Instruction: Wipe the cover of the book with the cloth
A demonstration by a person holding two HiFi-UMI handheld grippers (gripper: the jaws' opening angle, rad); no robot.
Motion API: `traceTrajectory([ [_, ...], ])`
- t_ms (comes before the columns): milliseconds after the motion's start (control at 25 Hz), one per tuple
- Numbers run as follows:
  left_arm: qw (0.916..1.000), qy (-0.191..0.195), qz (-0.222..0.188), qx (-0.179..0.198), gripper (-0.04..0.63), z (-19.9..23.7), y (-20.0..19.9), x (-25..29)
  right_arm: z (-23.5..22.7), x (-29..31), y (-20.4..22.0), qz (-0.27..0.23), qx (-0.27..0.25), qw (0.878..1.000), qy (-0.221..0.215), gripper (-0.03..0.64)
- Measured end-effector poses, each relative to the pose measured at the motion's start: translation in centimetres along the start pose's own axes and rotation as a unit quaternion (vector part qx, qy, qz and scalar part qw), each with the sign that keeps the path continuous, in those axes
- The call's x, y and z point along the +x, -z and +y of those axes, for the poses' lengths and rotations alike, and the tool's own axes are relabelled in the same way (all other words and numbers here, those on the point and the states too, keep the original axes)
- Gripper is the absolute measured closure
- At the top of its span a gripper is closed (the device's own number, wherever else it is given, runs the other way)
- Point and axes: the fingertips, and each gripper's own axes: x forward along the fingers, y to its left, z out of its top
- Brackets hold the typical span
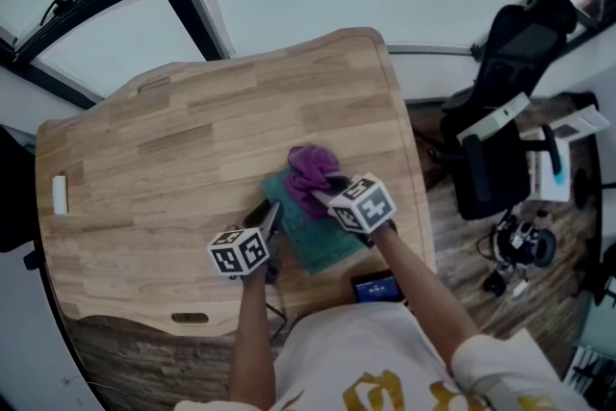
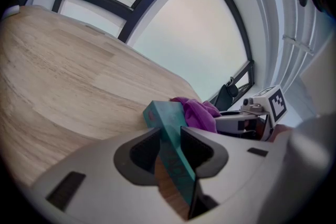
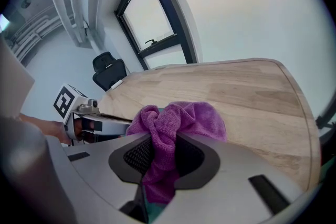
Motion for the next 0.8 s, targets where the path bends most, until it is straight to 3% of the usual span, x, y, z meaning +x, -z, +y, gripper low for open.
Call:
traceTrajectory([
  [280,1.0000,0.000,0.000,-0.001,0.471,0.0,0.0,0.0,0.4,0.5,-0.5,-0.005,0.004,1.000,0.002,0.520],
  [800,1.0000,0.000,0.001,-0.002,0.471,0.1,0.0,0.1,3.6,2.5,-1.1,0.022,-0.038,0.999,-0.011,0.520],
])
